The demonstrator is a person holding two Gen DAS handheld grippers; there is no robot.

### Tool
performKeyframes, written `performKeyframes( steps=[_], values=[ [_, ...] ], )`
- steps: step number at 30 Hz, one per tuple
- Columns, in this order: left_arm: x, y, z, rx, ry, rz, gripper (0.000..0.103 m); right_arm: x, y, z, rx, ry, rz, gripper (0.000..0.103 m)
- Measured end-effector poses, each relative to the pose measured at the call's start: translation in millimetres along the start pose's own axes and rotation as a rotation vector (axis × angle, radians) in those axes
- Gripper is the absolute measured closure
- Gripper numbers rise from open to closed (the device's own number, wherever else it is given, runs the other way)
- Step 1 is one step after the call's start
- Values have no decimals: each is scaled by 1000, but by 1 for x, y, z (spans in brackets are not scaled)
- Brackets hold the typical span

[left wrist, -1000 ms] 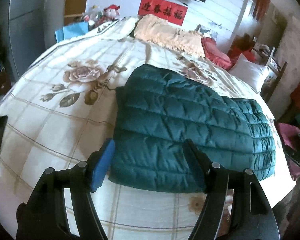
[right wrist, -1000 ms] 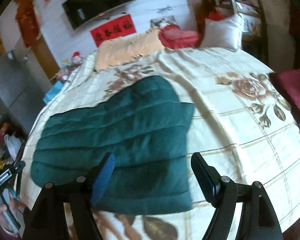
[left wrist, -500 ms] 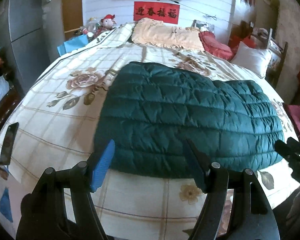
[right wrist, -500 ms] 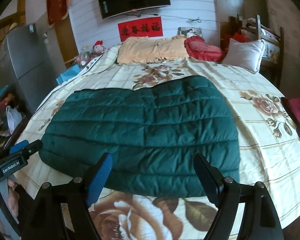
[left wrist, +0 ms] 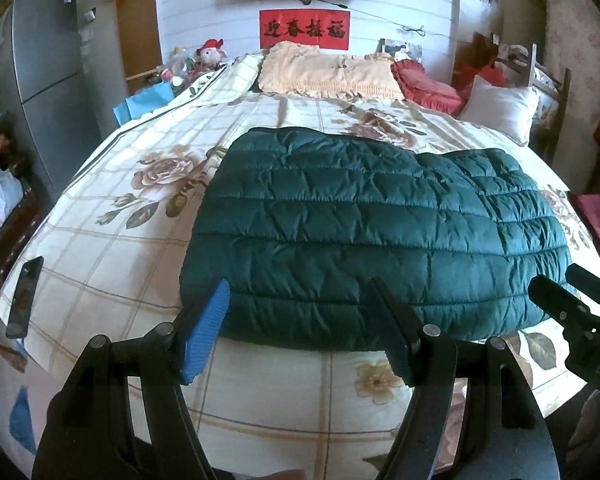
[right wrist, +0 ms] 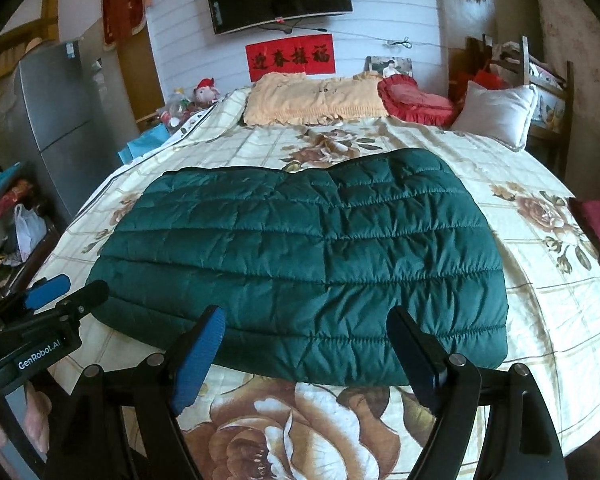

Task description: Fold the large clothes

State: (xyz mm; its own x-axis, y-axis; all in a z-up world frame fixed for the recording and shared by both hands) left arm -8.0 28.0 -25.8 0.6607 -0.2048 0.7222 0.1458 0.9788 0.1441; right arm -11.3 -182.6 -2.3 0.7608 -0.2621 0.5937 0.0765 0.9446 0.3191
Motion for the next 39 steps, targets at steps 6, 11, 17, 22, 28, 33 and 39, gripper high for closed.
performKeyframes(
  steps=[6, 11, 17, 22, 28, 33, 39],
  values=[
    [0, 0, 0, -13, -6, 1, 32, -2, 4, 0, 10, 0, -4, 22],
    [1, -4, 2, -30, -15, -4, 32, -5, 7, -1, 12, 4, 2, 22],
    [0, -4, 2, -39, -18, -1, 32, -8, 8, -3, 17, 16, -4, 22],
    [-1, -5, 1, -44, -16, 6, 32, -8, 8, -4, 16, 16, -5, 22],
    [-3, -4, -1, -50, -10, 11, 32, -10, 9, -6, 22, 29, -9, 22],
    [-4, -5, -2, -49, -9, 10, 32, -11, 11, -8, 25, 34, -12, 22],
    [-5, -6, -3, -52, -8, 4, 32, -12, 12, -9, 24, 38, -13, 22]
  ],
)
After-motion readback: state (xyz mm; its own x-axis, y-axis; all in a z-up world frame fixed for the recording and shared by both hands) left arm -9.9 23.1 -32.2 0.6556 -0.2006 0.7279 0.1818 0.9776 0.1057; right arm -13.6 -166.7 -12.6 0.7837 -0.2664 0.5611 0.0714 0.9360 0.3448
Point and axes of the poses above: each gripper's, at about its wrist camera, not at the fingertips, and z roughly against the way its jaws point, y to its left, x to its top, the point moved 8 cm from there along -z, roughly the way its jaws point, and after that the axes turned 12 degrees about -z, right-handed, at the moved point
